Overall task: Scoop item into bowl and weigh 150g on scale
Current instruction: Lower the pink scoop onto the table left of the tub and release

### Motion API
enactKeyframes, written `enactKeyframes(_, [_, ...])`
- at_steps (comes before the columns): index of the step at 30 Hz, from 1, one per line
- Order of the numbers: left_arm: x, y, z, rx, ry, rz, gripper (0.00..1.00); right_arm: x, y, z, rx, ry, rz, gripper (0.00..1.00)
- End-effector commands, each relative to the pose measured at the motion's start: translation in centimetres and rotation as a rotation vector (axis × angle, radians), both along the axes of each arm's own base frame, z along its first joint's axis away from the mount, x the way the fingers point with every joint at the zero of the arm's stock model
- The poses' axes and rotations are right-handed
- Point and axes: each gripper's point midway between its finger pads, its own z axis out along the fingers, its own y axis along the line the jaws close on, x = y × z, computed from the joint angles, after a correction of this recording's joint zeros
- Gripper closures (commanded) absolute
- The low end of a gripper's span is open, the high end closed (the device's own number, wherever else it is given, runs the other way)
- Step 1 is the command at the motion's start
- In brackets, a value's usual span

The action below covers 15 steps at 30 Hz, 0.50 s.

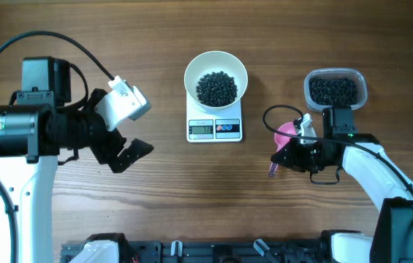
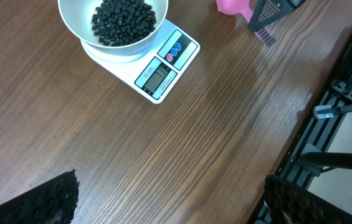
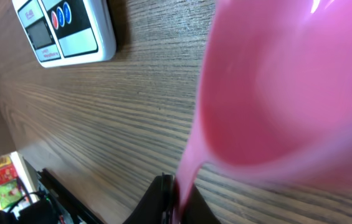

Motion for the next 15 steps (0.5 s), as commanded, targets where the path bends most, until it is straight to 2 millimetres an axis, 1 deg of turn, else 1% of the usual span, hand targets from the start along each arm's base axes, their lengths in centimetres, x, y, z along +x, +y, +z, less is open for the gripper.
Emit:
enactKeyframes(1, [0.0,0.0,0.7,-0.004,-0.028,-0.005,0.00,0.6,-0.6,0.6,-0.040,-0.025,0.004,0.74])
enactKeyframes(3, [0.0,0.0,0.7,-0.004,-0.028,-0.005,0.00,0.1,-1.2,0.0,-0.084,0.020,-0.023,0.73])
enactKeyframes(5, [0.0,0.0,0.7,-0.004,-0.028,-0.005,0.00,-0.2,-1.4,-0.1,-0.093,0.037,-0.026,0.63])
enactKeyframes(6, [0.0,0.0,0.7,-0.004,-0.028,-0.005,0.00,-0.3,-1.3,-0.1,-0.092,0.038,-0.026,0.61])
enactKeyframes(11, [0.0,0.0,0.7,-0.004,-0.028,-0.005,0.00,0.2,-1.6,0.1,-0.105,0.052,-0.067,0.59])
enactKeyframes(12, [0.0,0.0,0.7,-0.004,-0.028,-0.005,0.00,0.4,-1.6,0.2,-0.106,0.050,-0.071,0.55])
enactKeyframes(14, [0.0,0.0,0.7,-0.004,-0.028,-0.005,0.00,0.7,-1.6,0.4,-0.106,0.041,-0.073,0.41])
enactKeyframes(15, [0.0,0.0,0.7,-0.004,-0.028,-0.005,0.00,0.9,-1.6,0.5,-0.104,0.038,-0.077,0.38])
